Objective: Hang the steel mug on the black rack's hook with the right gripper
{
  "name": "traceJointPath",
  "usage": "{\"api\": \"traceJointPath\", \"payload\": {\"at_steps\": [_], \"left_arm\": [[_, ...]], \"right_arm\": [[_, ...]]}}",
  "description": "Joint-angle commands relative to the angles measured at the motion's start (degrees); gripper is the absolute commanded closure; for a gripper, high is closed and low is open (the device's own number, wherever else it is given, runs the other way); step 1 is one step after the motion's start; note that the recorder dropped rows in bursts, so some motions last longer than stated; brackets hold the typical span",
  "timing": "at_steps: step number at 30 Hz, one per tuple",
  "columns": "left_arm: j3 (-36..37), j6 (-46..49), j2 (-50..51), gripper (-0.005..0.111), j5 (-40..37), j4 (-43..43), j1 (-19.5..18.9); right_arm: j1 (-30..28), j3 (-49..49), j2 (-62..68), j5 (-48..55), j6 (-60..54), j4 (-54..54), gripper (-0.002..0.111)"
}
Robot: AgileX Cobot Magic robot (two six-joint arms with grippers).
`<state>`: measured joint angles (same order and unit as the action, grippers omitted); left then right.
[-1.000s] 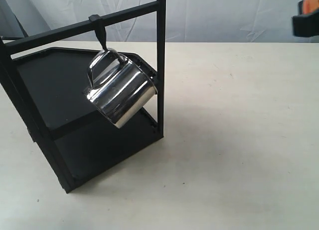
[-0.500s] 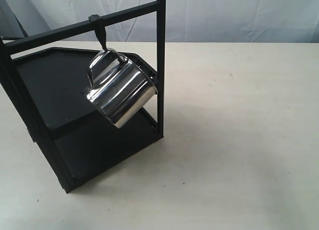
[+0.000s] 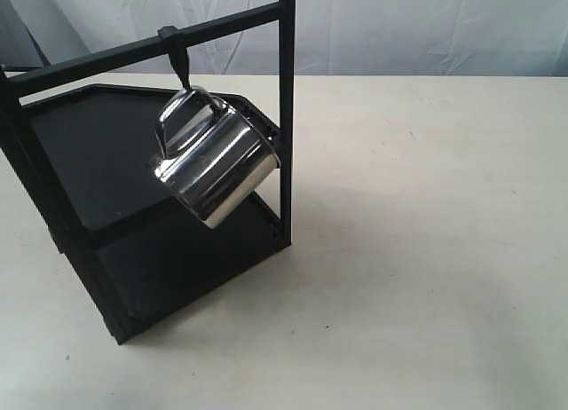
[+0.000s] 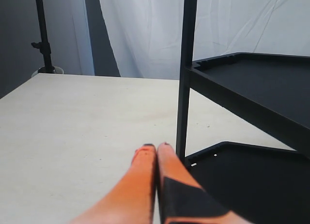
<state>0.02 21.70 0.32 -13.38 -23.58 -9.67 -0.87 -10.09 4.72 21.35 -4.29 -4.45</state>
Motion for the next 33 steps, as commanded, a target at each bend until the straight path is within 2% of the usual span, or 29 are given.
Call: {"api": "traceJointPath", "payload": {"at_steps": [1, 9, 15, 33], "left_arm": [[-0.02, -0.12, -0.32, 0.105, 0.04, 0.11, -0.11], [-0.02, -0.12, -0.32, 0.105, 0.04, 0.11, -0.11], [-0.02, -0.12, -0.32, 0.105, 0.04, 0.11, -0.11], [-0.02, -0.12, -0.32, 0.105, 0.04, 0.11, -0.11]], "right_arm": [[-0.37, 3.73, -0.73, -0.87, 0.03, 1.23, 0.109], [-0.46, 7.75, -4.58, -2.16, 0.39, 1.71, 0.109], [-0.46, 10.09, -4.72, -3.08, 6.25, 2.77, 0.109], [-0.46, 10.09, -4.72, -3.91, 8.33, 2.77, 0.109]]}}
